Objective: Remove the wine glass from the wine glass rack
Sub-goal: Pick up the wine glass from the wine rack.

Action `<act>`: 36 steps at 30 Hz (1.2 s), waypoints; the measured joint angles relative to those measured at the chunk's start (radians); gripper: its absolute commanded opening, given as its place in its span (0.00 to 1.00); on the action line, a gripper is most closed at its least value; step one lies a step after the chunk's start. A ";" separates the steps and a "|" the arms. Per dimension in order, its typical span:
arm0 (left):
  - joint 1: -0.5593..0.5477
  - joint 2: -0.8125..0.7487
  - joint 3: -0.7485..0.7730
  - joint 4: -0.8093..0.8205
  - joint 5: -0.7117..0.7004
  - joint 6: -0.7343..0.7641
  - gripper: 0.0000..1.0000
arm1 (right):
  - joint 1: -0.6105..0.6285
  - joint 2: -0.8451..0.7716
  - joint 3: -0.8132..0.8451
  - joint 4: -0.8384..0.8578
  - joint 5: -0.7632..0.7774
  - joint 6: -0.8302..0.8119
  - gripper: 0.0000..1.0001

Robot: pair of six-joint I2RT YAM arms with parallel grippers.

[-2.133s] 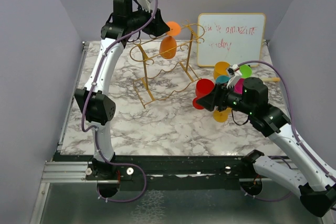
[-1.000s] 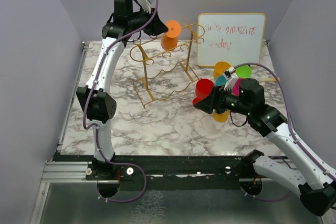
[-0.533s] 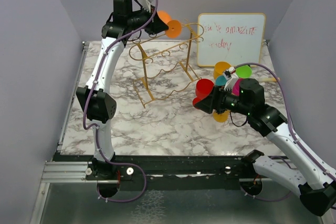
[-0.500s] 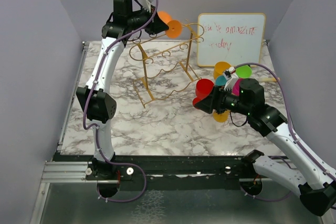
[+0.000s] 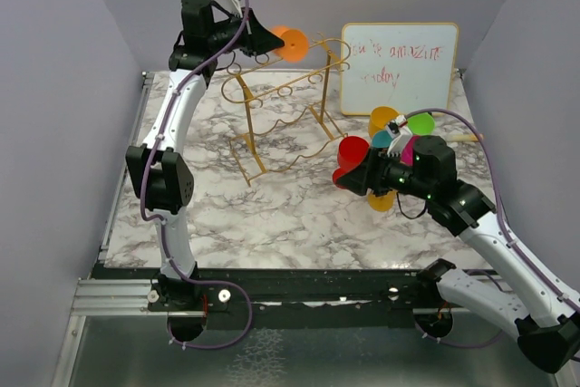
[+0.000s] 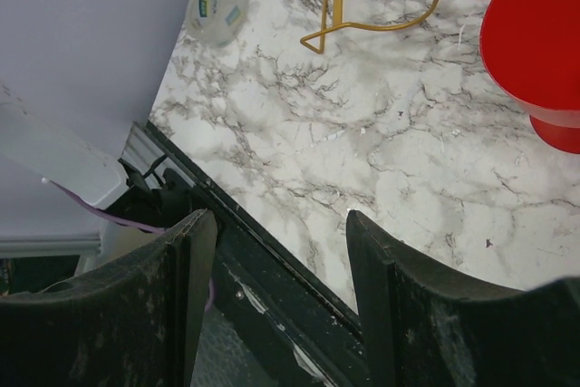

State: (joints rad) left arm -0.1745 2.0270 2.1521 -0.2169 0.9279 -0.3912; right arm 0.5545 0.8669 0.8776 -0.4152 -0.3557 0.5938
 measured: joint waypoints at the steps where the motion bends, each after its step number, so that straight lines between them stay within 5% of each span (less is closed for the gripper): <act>1: 0.011 -0.004 -0.023 0.055 0.013 -0.045 0.00 | 0.000 -0.002 0.000 0.000 0.003 0.001 0.65; 16: 0.074 -0.005 -0.065 0.408 0.074 -0.331 0.00 | 0.000 -0.026 0.000 -0.006 0.019 0.020 0.65; 27: 0.104 -0.083 -0.175 0.404 -0.023 -0.255 0.00 | 0.000 -0.032 -0.006 -0.005 0.018 0.021 0.65; 36: 0.217 -0.404 -0.497 0.418 -0.250 -0.163 0.00 | 0.000 -0.032 -0.010 -0.003 0.018 0.021 0.66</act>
State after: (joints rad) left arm 0.0425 1.6234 1.6547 0.2016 0.6781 -0.5537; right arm 0.5545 0.8345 0.8673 -0.4187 -0.3382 0.6144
